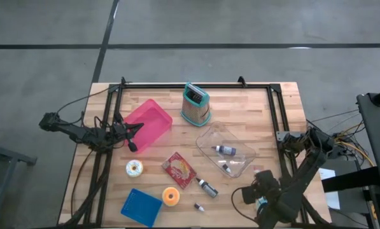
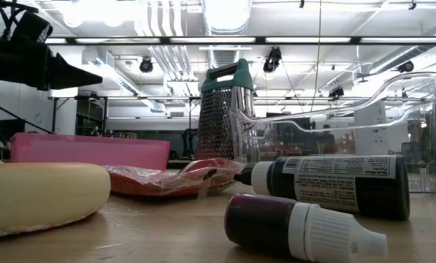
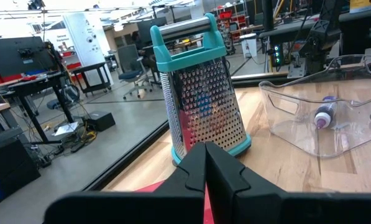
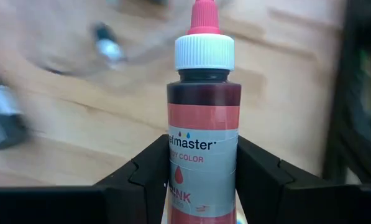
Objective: Pick & Place Food Item
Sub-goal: Put the large pink food coloring bottle into the transparent bin
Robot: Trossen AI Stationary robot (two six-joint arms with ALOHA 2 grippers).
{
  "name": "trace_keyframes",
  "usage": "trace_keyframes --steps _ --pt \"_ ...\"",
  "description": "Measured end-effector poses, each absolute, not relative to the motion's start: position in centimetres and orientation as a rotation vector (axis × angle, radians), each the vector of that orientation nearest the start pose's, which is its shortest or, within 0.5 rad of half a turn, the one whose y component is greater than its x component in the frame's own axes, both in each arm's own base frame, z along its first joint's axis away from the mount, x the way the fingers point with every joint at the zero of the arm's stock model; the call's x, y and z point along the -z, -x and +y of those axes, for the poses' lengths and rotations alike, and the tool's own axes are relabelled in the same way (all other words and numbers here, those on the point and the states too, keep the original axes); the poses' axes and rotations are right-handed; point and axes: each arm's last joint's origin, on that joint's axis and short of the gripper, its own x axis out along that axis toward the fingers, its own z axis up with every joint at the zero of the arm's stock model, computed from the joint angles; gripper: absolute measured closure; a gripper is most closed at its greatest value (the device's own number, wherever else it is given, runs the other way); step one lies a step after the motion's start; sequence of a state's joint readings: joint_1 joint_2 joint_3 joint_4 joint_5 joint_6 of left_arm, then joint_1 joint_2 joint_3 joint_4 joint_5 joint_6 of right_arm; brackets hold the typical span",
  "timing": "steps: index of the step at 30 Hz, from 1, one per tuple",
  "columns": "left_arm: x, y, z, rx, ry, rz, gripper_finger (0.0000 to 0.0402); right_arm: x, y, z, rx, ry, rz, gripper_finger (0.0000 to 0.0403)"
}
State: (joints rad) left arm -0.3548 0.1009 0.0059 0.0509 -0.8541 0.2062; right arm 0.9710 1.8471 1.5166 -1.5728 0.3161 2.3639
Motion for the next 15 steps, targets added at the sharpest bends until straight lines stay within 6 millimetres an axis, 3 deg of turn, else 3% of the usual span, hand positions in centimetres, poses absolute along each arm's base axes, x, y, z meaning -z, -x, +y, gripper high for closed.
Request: trace_keyframes --steps 8,15 --pt "-16.3 -9.5 -1.2 -0.494 -0.227 0.088 0.0396 -25.8 -19.4 24.2 1.011 -0.593 0.738 0.0253" --pt "-16.3 -9.5 -1.2 -0.494 -0.227 0.088 0.0396 -26.3 -21.2 22.5 0.999 -0.5 0.744 0.0262"
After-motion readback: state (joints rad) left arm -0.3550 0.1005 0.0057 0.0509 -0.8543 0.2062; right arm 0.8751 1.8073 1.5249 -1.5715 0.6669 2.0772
